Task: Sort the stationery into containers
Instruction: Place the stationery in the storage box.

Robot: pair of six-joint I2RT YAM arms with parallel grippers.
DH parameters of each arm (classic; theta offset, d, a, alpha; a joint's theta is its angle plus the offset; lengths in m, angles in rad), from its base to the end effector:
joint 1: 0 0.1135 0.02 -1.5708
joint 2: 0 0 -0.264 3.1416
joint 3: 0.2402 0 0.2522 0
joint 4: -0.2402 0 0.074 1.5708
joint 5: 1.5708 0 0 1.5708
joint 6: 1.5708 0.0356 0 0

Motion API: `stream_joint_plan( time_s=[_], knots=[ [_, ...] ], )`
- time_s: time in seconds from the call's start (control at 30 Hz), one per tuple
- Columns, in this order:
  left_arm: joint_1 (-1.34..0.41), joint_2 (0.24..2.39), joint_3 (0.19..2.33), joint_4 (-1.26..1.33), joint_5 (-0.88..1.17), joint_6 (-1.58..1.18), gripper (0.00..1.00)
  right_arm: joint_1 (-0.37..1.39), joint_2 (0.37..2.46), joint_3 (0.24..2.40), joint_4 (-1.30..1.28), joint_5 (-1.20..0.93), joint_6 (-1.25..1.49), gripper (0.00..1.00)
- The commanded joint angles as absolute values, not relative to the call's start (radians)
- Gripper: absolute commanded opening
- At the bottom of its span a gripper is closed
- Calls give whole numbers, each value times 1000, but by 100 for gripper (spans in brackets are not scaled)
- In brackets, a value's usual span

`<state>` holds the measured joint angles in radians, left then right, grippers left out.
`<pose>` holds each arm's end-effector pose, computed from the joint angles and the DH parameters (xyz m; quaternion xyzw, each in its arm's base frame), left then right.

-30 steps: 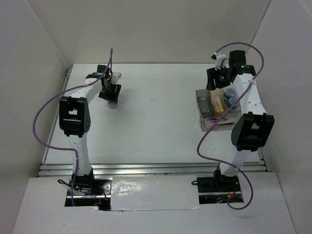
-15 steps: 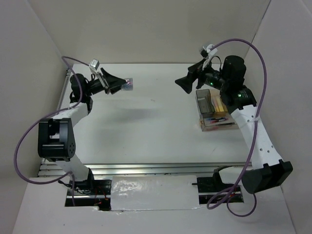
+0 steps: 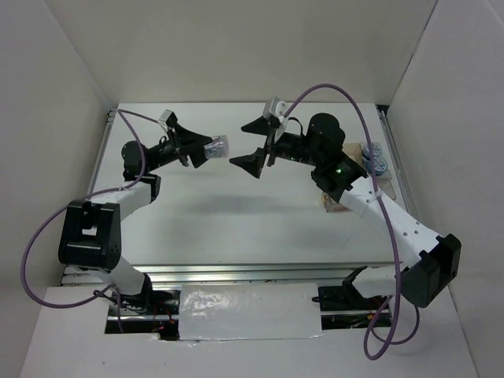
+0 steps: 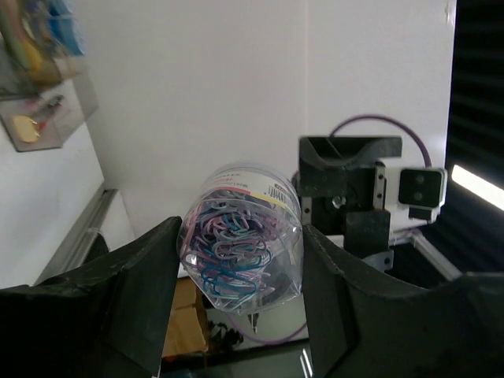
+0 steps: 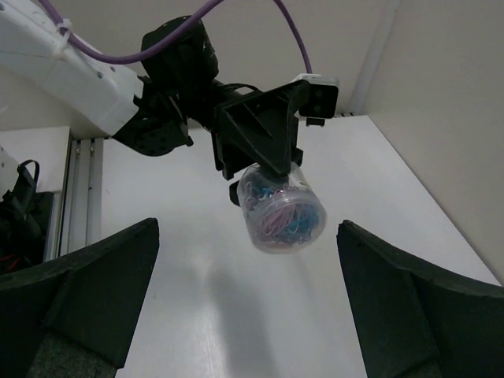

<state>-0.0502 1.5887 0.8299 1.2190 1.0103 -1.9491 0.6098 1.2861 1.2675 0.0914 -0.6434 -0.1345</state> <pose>0.3251 -0.0465 0.2937 -0.1357 0.6029 -0.7635 0.1874 0.2289 0.1859 0.4298 -0.4506 0.5176 0.3728 0.6246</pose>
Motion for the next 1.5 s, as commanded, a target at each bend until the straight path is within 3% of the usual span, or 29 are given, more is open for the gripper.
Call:
stream_joint_plan(
  time_s=[0.0,0.6,0.87,1.0,1.07,1.13,1.2,1.23,1.33,1.47],
  knots=[
    [-93,1514,850,1839,1002,-2151,1,637,1315,1273,226,-646,-160,100],
    [-179,1436,864,1841,1017,-2125,0,641,1298,1249,134,-807,-146,100],
    [-172,1431,859,1844,1017,-2123,0,634,1322,1250,90,-821,-152,95],
    [-175,1424,856,1844,1023,-2120,0,620,1325,1244,117,-818,-126,81],
    [-179,1417,848,1842,1023,-2117,0,618,1330,1252,114,-812,-126,68],
    [-179,1417,842,1842,1019,-2117,1,617,1341,1264,110,-793,-118,65],
    [-179,1413,844,1842,1019,-2118,1,614,1354,1294,92,-788,-104,72],
    [-179,1411,844,1842,1019,-2118,1,614,1370,1307,66,-798,-103,83],
    [-179,1407,844,1842,1022,-2121,1,614,1384,1322,58,-799,-94,93],
    [-181,1396,842,1842,1022,-2121,1,621,1387,1325,58,-784,-98,91]
  ],
)
